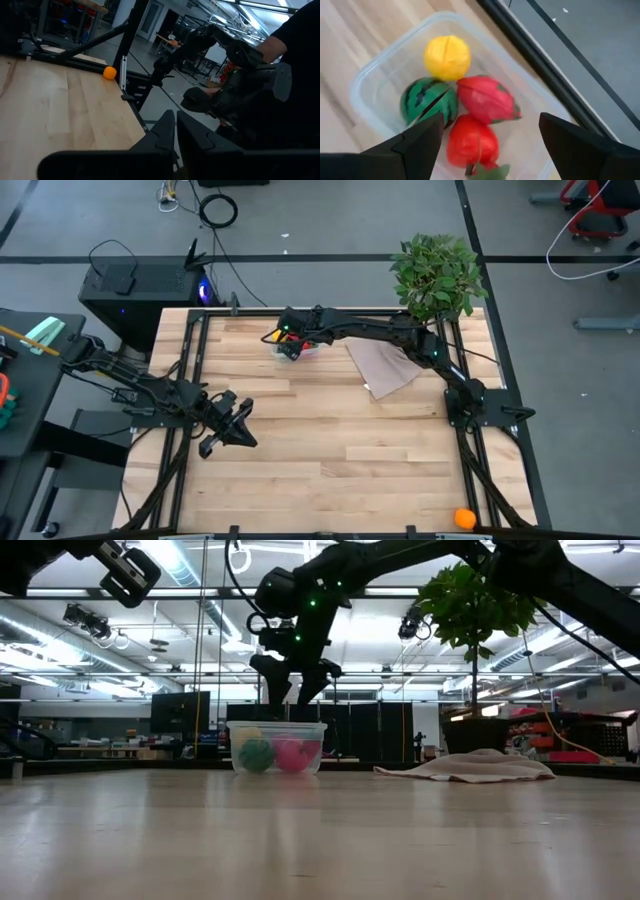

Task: Pick and placing Produce into tupperware
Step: Put the orange into the container

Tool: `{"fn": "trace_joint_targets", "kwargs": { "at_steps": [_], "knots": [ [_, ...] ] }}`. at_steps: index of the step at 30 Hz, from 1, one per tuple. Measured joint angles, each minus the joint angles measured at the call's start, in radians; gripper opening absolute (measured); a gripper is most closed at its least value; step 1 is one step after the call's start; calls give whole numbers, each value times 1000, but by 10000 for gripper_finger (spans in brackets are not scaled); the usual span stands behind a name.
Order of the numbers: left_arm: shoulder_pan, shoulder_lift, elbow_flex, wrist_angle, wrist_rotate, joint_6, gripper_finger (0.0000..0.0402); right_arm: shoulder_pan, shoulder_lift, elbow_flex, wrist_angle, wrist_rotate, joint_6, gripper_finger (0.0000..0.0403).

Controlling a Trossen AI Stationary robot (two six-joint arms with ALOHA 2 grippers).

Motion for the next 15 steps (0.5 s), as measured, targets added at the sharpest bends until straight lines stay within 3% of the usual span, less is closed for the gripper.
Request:
{"fn": "trace_joint_targets", "kwargs": {
  "at_steps": [8, 15],
  "knots": [
    [0, 0, 0, -6, 0, 1, 6, 99, -63, 0, -160, -18, -35, 320],
    [0, 0, 0, -18, 0, 2, 25, 248, -124, 1, -449, -163, 37, 312]
  ]
}}
